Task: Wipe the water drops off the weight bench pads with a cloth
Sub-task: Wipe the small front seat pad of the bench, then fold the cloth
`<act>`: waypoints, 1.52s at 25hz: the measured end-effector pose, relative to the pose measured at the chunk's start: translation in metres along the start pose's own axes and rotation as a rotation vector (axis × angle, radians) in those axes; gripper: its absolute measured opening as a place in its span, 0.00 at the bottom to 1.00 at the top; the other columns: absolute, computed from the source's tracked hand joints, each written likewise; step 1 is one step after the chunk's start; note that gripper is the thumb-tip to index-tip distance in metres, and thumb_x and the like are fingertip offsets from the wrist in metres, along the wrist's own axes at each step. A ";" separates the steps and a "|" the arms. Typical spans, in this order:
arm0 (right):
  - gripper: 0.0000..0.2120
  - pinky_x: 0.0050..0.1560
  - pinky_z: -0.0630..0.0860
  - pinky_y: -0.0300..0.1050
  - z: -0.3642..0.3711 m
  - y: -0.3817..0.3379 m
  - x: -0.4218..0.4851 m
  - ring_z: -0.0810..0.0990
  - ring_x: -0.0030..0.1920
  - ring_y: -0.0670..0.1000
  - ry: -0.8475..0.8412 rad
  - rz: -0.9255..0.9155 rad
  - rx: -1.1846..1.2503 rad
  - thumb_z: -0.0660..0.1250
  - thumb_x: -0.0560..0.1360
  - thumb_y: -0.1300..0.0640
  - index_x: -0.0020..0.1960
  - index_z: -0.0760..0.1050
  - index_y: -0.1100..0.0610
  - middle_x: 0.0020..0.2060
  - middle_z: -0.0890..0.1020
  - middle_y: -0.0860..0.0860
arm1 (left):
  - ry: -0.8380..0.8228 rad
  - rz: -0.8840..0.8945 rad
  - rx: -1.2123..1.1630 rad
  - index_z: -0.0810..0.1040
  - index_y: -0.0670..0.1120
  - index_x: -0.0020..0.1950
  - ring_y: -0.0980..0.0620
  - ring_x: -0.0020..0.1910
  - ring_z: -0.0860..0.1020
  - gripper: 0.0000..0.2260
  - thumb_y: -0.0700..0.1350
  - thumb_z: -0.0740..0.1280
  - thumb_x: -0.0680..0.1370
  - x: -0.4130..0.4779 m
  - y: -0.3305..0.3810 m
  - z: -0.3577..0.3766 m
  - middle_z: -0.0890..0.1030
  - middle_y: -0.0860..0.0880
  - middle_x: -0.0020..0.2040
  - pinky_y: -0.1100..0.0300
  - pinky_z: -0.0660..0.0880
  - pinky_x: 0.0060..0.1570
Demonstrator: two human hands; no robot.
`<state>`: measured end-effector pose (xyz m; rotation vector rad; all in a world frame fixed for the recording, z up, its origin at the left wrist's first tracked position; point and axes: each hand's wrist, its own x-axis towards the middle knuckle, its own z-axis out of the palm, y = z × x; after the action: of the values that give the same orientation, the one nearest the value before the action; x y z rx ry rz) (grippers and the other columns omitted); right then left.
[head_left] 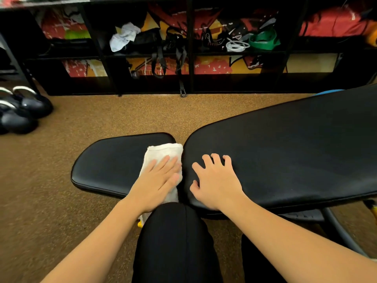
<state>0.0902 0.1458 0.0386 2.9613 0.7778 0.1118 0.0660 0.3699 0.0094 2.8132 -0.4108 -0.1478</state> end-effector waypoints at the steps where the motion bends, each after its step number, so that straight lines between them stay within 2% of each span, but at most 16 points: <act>1: 0.24 0.69 0.61 0.67 0.000 0.000 -0.001 0.69 0.68 0.63 -0.001 0.000 0.005 0.54 0.77 0.42 0.67 0.72 0.52 0.67 0.74 0.59 | 0.027 -0.029 -0.034 0.50 0.57 0.85 0.63 0.82 0.38 0.43 0.74 0.27 0.75 -0.010 -0.004 0.000 0.46 0.62 0.84 0.57 0.35 0.81; 5: 0.25 0.71 0.60 0.67 -0.001 0.001 -0.002 0.69 0.69 0.63 -0.002 0.000 0.028 0.54 0.78 0.42 0.69 0.71 0.52 0.69 0.74 0.59 | 0.184 -0.264 0.042 0.54 0.55 0.85 0.60 0.82 0.44 0.35 0.66 0.36 0.80 -0.048 -0.046 -0.004 0.49 0.62 0.82 0.54 0.42 0.79; 9: 0.24 0.72 0.59 0.67 -0.004 0.000 -0.004 0.67 0.71 0.63 -0.018 -0.006 0.036 0.54 0.79 0.43 0.70 0.71 0.53 0.69 0.73 0.59 | 0.333 -0.732 -0.042 0.49 0.48 0.86 0.46 0.85 0.47 0.35 0.65 0.48 0.83 -0.070 -0.092 -0.021 0.57 0.46 0.85 0.38 0.41 0.79; 11: 0.23 0.73 0.59 0.67 -0.004 0.000 -0.006 0.67 0.72 0.64 -0.028 -0.006 0.032 0.54 0.80 0.43 0.69 0.71 0.53 0.69 0.73 0.59 | 0.489 -1.123 -0.300 0.44 0.47 0.86 0.39 0.85 0.45 0.51 0.71 0.65 0.75 -0.070 -0.083 -0.029 0.50 0.43 0.86 0.32 0.40 0.78; 13: 0.23 0.75 0.57 0.66 -0.005 0.002 -0.010 0.65 0.74 0.63 -0.040 -0.012 0.034 0.53 0.81 0.44 0.70 0.71 0.53 0.72 0.71 0.59 | 0.670 -1.366 -0.748 0.44 0.46 0.86 0.35 0.83 0.54 0.60 0.67 0.78 0.69 -0.070 -0.073 -0.027 0.53 0.41 0.85 0.32 0.54 0.78; 15: 0.24 0.77 0.53 0.64 -0.008 0.005 -0.018 0.60 0.78 0.62 -0.062 -0.039 0.049 0.52 0.82 0.44 0.74 0.68 0.53 0.77 0.66 0.59 | 0.782 -1.337 -1.105 0.55 0.42 0.83 0.35 0.75 0.70 0.54 0.60 0.81 0.69 -0.073 -0.064 -0.019 0.68 0.39 0.79 0.36 0.69 0.73; 17: 0.26 0.79 0.50 0.63 -0.009 0.009 -0.035 0.56 0.80 0.60 -0.084 -0.061 0.079 0.50 0.83 0.43 0.78 0.65 0.52 0.80 0.62 0.57 | 0.829 -1.298 -1.207 0.69 0.38 0.76 0.37 0.65 0.79 0.43 0.58 0.81 0.70 -0.080 -0.048 -0.012 0.79 0.40 0.70 0.40 0.77 0.66; 20: 0.31 0.78 0.46 0.65 -0.017 0.013 -0.071 0.60 0.80 0.56 -0.107 0.043 0.120 0.47 0.79 0.38 0.77 0.69 0.48 0.79 0.66 0.52 | 0.882 -1.310 -1.058 0.73 0.34 0.72 0.35 0.64 0.79 0.32 0.53 0.76 0.77 -0.085 -0.014 -0.013 0.79 0.37 0.68 0.42 0.76 0.64; 22: 0.32 0.76 0.40 0.71 -0.032 0.020 -0.090 0.54 0.82 0.53 -0.157 0.205 0.125 0.46 0.78 0.36 0.79 0.64 0.43 0.81 0.61 0.49 | 0.903 -1.243 -0.946 0.73 0.35 0.72 0.37 0.62 0.78 0.27 0.51 0.73 0.80 -0.082 0.014 -0.032 0.78 0.37 0.66 0.42 0.76 0.64; 24: 0.30 0.72 0.35 0.76 -0.056 0.033 -0.094 0.49 0.82 0.52 -0.229 0.348 0.122 0.46 0.81 0.36 0.81 0.58 0.42 0.82 0.55 0.46 | 0.938 -1.065 -1.013 0.74 0.40 0.71 0.43 0.58 0.78 0.21 0.49 0.71 0.82 -0.073 0.045 -0.058 0.79 0.44 0.60 0.47 0.76 0.57; 27: 0.26 0.74 0.47 0.75 -0.104 0.055 -0.082 0.62 0.76 0.58 -0.099 0.531 0.260 0.50 0.81 0.36 0.76 0.66 0.43 0.76 0.68 0.49 | 0.813 -0.703 -1.153 0.78 0.44 0.65 0.46 0.59 0.83 0.12 0.46 0.70 0.82 -0.048 0.099 -0.092 0.84 0.48 0.56 0.51 0.77 0.52; 30: 0.23 0.73 0.64 0.59 -0.138 0.066 -0.067 0.67 0.73 0.55 0.233 0.399 0.695 0.55 0.83 0.41 0.75 0.69 0.46 0.72 0.72 0.48 | 0.517 -0.405 -1.470 0.82 0.44 0.64 0.46 0.60 0.85 0.12 0.47 0.68 0.84 -0.003 0.163 -0.108 0.87 0.45 0.57 0.49 0.79 0.61; 32: 0.23 0.73 0.64 0.51 -0.141 0.068 -0.056 0.66 0.74 0.51 0.370 0.257 0.835 0.56 0.83 0.44 0.76 0.69 0.49 0.73 0.72 0.47 | 0.214 -0.376 -1.539 0.83 0.47 0.65 0.46 0.61 0.84 0.18 0.57 0.64 0.83 0.021 0.196 -0.095 0.87 0.47 0.59 0.47 0.77 0.65; 34: 0.26 0.78 0.57 0.49 -0.121 0.067 -0.051 0.60 0.78 0.51 0.234 0.240 0.702 0.53 0.84 0.44 0.80 0.63 0.52 0.78 0.66 0.50 | 0.174 -0.412 -1.245 0.83 0.51 0.62 0.48 0.61 0.82 0.22 0.65 0.61 0.80 0.035 0.198 -0.068 0.85 0.52 0.58 0.45 0.75 0.68; 36: 0.32 0.81 0.48 0.53 -0.077 0.065 -0.054 0.50 0.82 0.53 -0.039 0.292 0.379 0.44 0.84 0.39 0.83 0.53 0.55 0.82 0.56 0.53 | 0.372 -0.531 -0.839 0.81 0.52 0.62 0.51 0.60 0.79 0.16 0.60 0.62 0.83 0.037 0.173 -0.051 0.82 0.54 0.57 0.49 0.74 0.65; 38: 0.39 0.80 0.48 0.56 -0.046 0.069 -0.063 0.49 0.82 0.56 -0.119 0.280 0.104 0.33 0.79 0.38 0.83 0.50 0.59 0.82 0.55 0.56 | 0.469 -0.589 -0.870 0.82 0.52 0.58 0.54 0.53 0.79 0.11 0.53 0.63 0.83 0.034 0.152 -0.055 0.83 0.54 0.55 0.55 0.76 0.54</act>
<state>0.0650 0.0579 0.0876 3.1227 0.3626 -0.0917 0.0660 0.2357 0.1053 1.9254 0.4893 0.1756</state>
